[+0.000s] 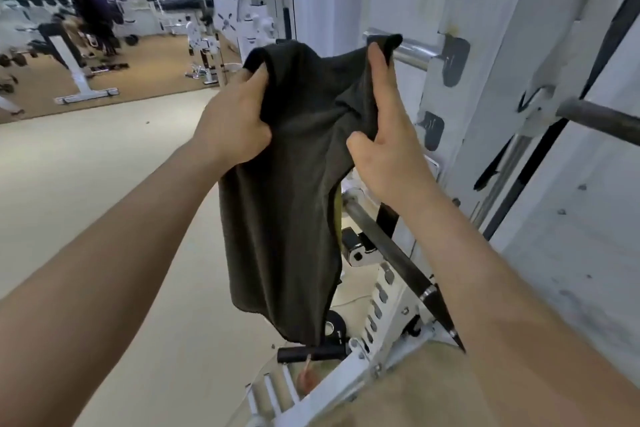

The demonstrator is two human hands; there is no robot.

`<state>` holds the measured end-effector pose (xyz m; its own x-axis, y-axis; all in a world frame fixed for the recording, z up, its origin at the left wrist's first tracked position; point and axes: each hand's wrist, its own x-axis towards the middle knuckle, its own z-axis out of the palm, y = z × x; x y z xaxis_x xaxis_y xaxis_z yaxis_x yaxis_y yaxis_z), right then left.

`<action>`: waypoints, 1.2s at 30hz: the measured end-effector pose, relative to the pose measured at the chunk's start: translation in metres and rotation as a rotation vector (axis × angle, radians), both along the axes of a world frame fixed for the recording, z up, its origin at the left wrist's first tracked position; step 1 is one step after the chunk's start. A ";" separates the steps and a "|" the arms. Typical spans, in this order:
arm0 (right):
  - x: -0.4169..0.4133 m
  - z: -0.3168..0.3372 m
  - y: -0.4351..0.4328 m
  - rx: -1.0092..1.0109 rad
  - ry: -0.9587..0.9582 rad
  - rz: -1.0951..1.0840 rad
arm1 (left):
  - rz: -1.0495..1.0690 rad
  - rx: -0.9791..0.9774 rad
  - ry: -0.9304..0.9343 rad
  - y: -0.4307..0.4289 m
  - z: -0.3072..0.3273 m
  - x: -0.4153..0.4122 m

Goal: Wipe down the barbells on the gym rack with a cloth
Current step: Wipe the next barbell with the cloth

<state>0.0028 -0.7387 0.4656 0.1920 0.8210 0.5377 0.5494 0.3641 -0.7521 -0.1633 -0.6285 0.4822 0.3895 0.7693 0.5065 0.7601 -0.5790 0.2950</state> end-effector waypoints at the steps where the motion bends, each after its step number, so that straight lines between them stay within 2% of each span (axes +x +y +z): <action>1: 0.002 -0.002 0.018 0.011 0.016 -0.054 | -0.037 0.020 -0.009 0.023 0.002 0.006; 3: 0.007 -0.010 0.054 -0.020 0.053 -0.188 | -0.128 0.011 -0.019 0.074 0.001 0.024; 5: 0.013 -0.024 0.081 -0.162 0.037 -0.339 | -0.223 -0.097 0.019 0.119 -0.011 0.047; 7: 0.017 -0.045 0.105 -0.391 -0.095 -0.473 | -0.256 -0.236 0.160 0.158 -0.030 0.063; 9: 0.018 -0.066 0.119 -0.596 -0.249 -0.533 | -0.222 -0.264 0.368 0.176 -0.058 0.065; 11: 0.017 -0.081 0.123 -0.768 -0.294 -0.500 | -0.328 -0.145 0.431 0.179 -0.090 0.058; 14: 0.009 -0.094 0.127 -1.034 -0.366 -0.351 | -0.693 0.141 0.521 0.163 -0.134 0.054; 17: -0.003 -0.113 0.135 -1.097 -0.590 -0.383 | -0.809 0.212 0.659 0.152 -0.164 0.072; 19: -0.005 -0.124 0.138 -1.068 -0.743 -0.511 | -0.846 0.227 0.585 0.148 -0.177 0.086; 22: 0.001 -0.135 0.140 -1.014 -0.675 -0.577 | -0.846 0.253 0.433 0.150 -0.191 0.096; 24: 0.007 -0.134 0.143 -1.030 -0.731 -0.558 | -0.852 0.256 0.419 0.152 -0.194 0.097; 28: 0.008 -0.115 0.156 -1.205 -0.763 -0.485 | -0.941 0.296 0.404 0.165 -0.192 0.099; 32: 0.011 -0.093 0.165 -1.387 -0.536 -0.367 | -1.081 0.338 0.350 0.193 -0.190 0.100; 36: 0.011 -0.089 0.185 -1.688 -0.535 -0.384 | -1.084 0.398 0.279 0.265 -0.199 0.090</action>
